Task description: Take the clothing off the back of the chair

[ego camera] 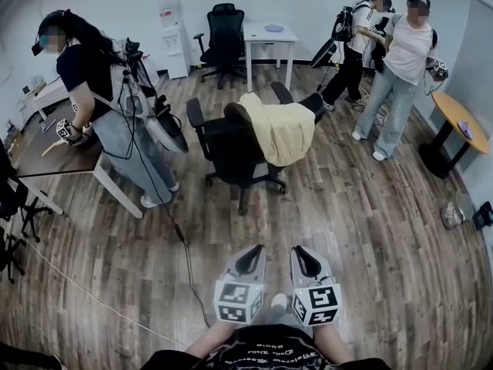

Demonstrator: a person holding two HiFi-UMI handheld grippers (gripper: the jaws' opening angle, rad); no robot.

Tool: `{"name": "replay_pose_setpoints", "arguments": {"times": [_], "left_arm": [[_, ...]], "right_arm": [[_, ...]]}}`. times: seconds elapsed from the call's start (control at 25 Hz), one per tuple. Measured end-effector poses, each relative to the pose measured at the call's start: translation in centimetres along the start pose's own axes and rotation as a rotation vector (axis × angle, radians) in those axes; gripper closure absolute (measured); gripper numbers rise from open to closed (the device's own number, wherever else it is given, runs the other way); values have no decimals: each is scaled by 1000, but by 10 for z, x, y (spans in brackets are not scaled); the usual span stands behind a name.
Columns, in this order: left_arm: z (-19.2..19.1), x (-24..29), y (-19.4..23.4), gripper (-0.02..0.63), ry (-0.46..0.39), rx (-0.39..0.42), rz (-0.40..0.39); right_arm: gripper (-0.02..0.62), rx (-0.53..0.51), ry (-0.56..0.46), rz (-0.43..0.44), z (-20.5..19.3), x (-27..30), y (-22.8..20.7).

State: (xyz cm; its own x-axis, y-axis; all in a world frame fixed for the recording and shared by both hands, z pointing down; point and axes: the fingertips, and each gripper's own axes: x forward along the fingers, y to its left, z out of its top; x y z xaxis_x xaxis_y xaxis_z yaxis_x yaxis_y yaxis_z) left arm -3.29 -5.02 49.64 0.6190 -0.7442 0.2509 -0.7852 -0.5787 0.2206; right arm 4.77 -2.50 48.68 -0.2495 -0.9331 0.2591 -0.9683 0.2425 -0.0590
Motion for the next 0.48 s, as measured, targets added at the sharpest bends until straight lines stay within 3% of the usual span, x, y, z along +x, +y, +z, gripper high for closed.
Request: {"name": "replay_pose_setpoints", "arguments": {"times": [0.48], "left_arm": [[15,83,1,586,-4,-27,63]], "right_arm": [[575,-18,2,70,16,57,-69]]}}
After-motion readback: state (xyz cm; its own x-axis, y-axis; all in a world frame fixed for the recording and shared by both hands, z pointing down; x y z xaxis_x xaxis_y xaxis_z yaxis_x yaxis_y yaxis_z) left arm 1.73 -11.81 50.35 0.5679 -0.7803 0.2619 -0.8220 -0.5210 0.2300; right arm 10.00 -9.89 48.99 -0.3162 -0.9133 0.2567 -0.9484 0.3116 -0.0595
